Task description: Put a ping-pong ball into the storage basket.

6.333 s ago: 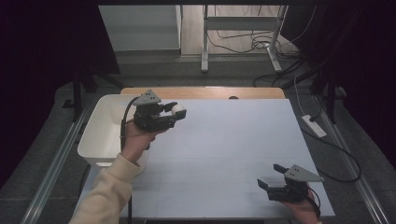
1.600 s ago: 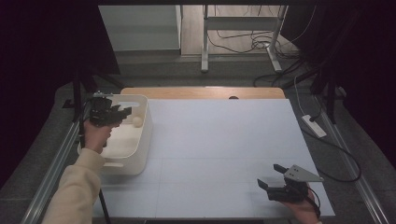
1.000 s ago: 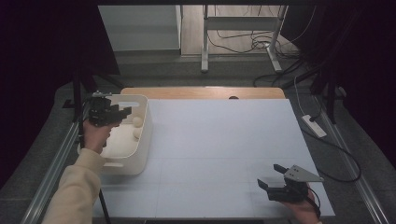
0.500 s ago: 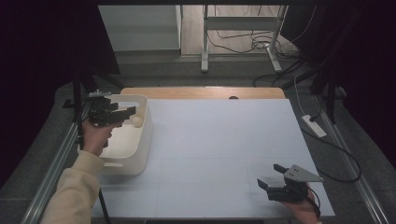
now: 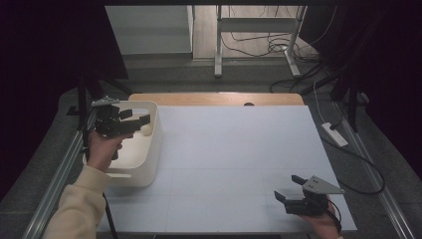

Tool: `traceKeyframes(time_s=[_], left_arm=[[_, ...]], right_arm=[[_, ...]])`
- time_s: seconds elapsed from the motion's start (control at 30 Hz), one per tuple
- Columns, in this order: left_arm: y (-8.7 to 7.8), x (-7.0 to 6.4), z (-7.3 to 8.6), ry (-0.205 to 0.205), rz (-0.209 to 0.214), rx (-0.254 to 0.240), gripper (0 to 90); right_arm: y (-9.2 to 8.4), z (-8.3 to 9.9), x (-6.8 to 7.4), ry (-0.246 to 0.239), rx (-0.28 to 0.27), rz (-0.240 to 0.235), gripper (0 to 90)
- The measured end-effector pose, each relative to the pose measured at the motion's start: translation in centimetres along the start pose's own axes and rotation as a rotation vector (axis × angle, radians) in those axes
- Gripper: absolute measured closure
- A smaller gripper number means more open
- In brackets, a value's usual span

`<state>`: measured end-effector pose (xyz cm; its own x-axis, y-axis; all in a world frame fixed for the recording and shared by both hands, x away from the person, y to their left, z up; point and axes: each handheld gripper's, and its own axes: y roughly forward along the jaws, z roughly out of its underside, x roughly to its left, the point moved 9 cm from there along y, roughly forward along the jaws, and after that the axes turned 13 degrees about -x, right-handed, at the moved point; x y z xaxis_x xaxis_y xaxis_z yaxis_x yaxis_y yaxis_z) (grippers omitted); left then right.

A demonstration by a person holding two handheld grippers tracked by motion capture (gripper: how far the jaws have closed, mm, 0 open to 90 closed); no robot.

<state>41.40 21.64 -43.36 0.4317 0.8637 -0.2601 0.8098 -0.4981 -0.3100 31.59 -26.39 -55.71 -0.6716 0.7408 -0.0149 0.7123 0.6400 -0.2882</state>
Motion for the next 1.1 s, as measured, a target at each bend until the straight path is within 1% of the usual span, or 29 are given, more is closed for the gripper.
traceKeyframes(time_s=[0.07,0.1,0.2,0.23,0.37,0.4,0.47,0.6,0.77,0.97,1.03,1.1], left_arm=[[-0.1,-0.7,-0.1,0.01,0.018,-0.003,17.5],[-0.1,-0.9,-0.1,0.012,0.024,-0.002,17.3],[-0.2,-1.8,0.0,0.01,0.061,0.001,16.7],[-0.2,-1.8,0.0,0.01,0.061,0.001,16.7],[-0.3,-2.8,0.1,0.025,0.091,-0.004,16.5],[-0.3,-2.9,0.1,0.028,0.095,-0.005,16.4],[-0.4,-3.0,0.1,0.034,0.087,-0.008,15.6],[-0.6,-3.5,0.0,0.041,0.095,-0.016,14.1],[-0.8,-4.7,0.0,0.053,0.131,-0.027,13.5],[-1.0,-5.9,0.1,0.065,0.174,-0.028,12.6],[-1.1,-6.3,0.2,0.069,0.186,-0.028,12.6],[-1.1,-6.5,0.2,0.069,0.188,-0.03,12.5]], right_arm=[[0.0,0.0,0.0,-0.001,-0.001,-0.001,12.8],[0.0,0.0,0.0,-0.001,0.0,-0.001,12.8],[0.0,0.0,0.0,0.001,0.0,0.0,12.8],[0.0,0.0,0.0,0.001,0.0,0.0,12.8],[0.0,0.0,-0.1,0.002,0.001,-0.001,12.8],[0.0,0.0,0.0,0.003,-0.002,-0.002,12.8],[-0.1,0.0,-0.1,0.003,-0.004,-0.002,12.8],[-0.1,0.0,-0.1,0.003,-0.005,-0.002,12.8],[-0.1,0.0,0.0,0.006,-0.005,-0.003,12.8],[-0.1,0.0,0.1,0.002,-0.004,-0.005,12.8],[-0.1,0.0,0.1,0.002,-0.004,-0.005,12.8],[-0.1,0.0,0.1,0.002,-0.005,-0.004,12.8]])
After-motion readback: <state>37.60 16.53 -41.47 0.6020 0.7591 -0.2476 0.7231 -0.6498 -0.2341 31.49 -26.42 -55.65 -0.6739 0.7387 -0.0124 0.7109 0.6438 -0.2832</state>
